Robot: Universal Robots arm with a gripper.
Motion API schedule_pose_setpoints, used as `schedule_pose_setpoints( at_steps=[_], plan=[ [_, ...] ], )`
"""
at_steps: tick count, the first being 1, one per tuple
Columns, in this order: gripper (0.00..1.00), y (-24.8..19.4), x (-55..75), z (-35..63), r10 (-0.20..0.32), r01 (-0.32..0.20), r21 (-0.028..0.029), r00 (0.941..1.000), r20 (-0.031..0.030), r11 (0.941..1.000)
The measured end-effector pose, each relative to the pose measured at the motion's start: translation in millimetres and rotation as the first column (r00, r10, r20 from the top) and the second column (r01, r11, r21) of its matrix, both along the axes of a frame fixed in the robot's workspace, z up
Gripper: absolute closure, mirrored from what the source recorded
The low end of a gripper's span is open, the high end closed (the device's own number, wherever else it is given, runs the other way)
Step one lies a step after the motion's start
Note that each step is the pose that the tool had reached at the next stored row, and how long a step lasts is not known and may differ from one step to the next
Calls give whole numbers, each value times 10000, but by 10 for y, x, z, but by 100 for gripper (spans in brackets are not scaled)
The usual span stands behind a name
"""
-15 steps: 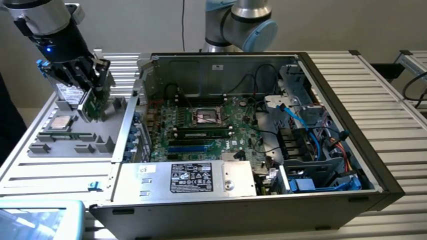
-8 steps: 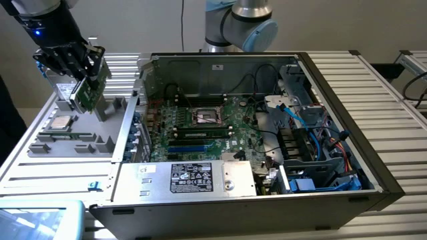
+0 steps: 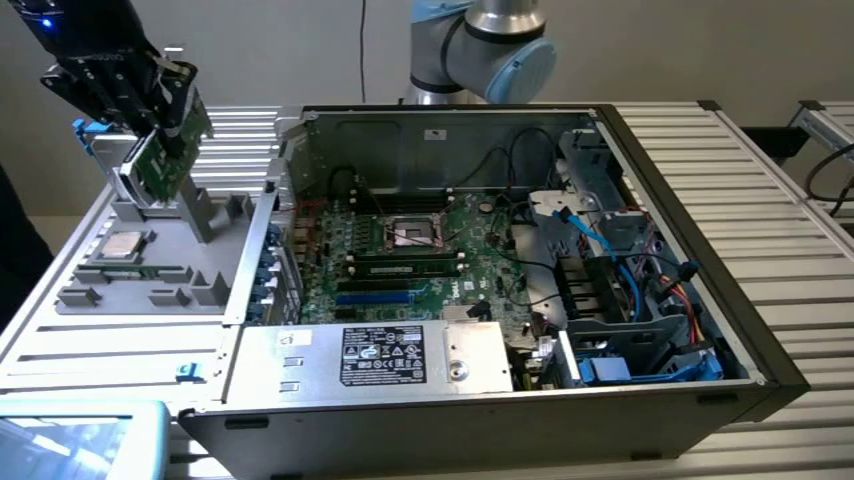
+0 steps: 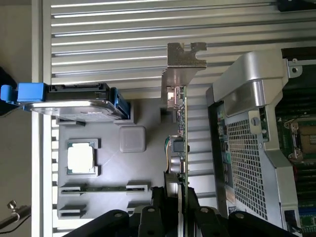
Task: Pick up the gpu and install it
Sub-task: 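Pick up the gpu and move the gpu toward the slot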
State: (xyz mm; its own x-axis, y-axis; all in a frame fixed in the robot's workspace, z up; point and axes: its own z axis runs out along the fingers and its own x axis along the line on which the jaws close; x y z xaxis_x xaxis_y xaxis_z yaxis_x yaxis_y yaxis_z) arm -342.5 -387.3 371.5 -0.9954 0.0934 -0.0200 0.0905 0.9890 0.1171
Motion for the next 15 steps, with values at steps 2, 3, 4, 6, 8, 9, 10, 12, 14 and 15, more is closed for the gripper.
schedule_pose_setpoints(
  at_steps=[2,3,4,6,8,9,10,12,14,15],
  plan=[
    [72,-10,16,92,-1,1,-1,10000,-45,10000],
    [72,-15,28,140,-1,1,-1,10000,-70,10000],
    [72,-21,44,184,-1,1,-1,10000,-93,10000],
    [72,-31,84,263,-1,1,0,9999,-150,10000],
    [72,-36,126,312,-1,1,3,9998,-219,10000],
    [72,-37,147,331,-1,1,8,9997,-255,10000],
    [72,-39,169,350,-1,1,12,9996,-292,10000],
    [72,-42,219,365,0,1,16,9993,-376,10000],
    [72,-43,282,369,0,1,16,9990,-446,10000],
    [72,-44,324,372,-1,2,16,9990,-457,10000]
  ],
)
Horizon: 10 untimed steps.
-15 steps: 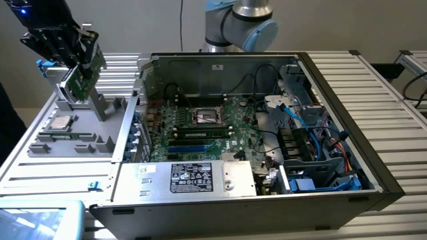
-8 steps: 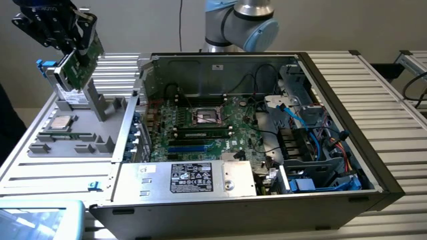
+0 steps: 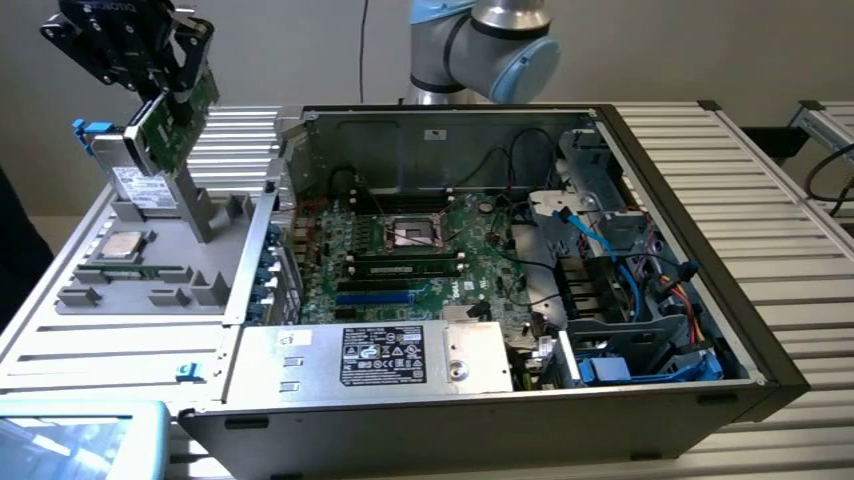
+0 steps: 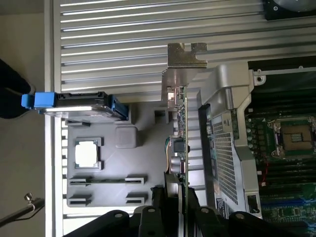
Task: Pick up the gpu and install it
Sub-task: 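Pick up the gpu and move the gpu toward the slot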
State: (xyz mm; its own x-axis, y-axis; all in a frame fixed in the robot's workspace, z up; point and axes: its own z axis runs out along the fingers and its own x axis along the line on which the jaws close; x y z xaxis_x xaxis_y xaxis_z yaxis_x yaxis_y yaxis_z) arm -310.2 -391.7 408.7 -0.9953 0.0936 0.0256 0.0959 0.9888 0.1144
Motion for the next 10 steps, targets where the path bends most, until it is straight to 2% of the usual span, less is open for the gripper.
schedule_pose_setpoints(
  at_steps=[10],
  plan=[
    [72,-18,445,30,1,-1,1,10000,-15,10000]
  ],
)
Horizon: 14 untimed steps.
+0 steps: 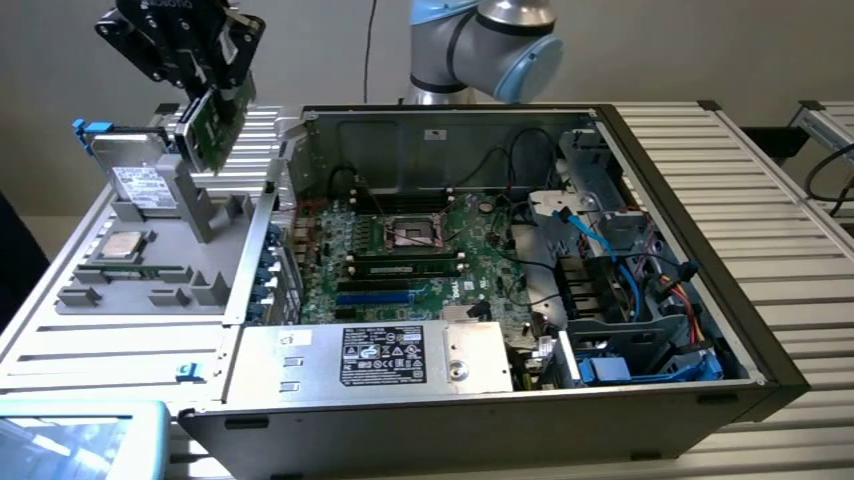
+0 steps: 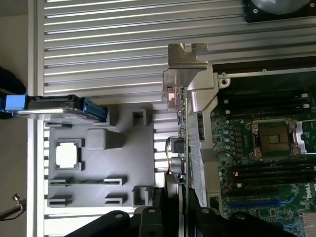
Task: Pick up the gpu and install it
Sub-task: 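Pick up the gpu and move the gpu toward the slot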
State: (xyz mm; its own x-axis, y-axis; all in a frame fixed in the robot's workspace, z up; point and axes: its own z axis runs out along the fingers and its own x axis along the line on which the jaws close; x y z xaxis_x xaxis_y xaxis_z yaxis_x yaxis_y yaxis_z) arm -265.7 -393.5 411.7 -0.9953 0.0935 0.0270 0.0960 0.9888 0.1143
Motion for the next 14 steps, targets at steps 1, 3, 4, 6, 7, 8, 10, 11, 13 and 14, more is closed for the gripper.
schedule_pose_setpoints(
  at_steps=[1,3,4,6,7,8,10,11,13,14],
  plan=[
    [72,-2,48,4,0,0,0,10000,-2,10000],
    [72,-7,138,11,0,0,-1,10000,-4,10000],
    [72,-10,183,14,1,-1,1,10000,-4,10000],
    [72,-15,275,21,-1,1,-1,10000,-6,10000],
    [72,-17,320,23,-1,1,-1,10000,-7,10000],
    [72,-19,366,24,1,-1,0,10000,-5,10000],
    [72,-23,456,27,-1,1,0,10000,-6,10000],
    [72,-25,502,28,-1,1,0,10000,-6,10000],
    [72,-29,590,28,0,0,-1,10000,-6,10000],
    [72,-30,632,28,-1,1,-1,10000,-6,10000]
  ],
)
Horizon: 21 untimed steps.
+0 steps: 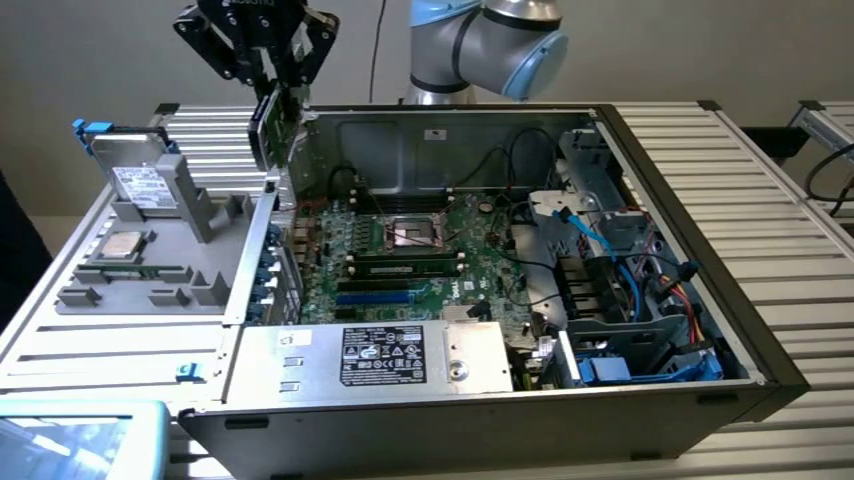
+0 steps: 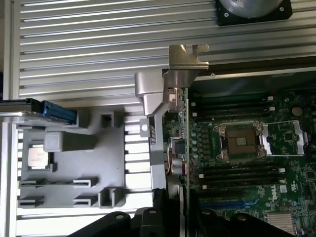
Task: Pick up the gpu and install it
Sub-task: 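Pick up the gpu and move the gpu toward the slot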
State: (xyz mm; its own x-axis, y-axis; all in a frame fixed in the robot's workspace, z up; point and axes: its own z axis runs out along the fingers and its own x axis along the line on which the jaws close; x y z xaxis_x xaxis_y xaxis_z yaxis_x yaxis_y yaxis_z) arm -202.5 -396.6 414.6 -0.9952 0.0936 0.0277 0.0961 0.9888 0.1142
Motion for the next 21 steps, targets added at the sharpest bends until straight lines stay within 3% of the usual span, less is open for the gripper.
schedule_pose_setpoints(
  at_steps=[21],
  plan=[
    [72,-34,800,0,0,0,-9,10000,15,10000]
  ],
)
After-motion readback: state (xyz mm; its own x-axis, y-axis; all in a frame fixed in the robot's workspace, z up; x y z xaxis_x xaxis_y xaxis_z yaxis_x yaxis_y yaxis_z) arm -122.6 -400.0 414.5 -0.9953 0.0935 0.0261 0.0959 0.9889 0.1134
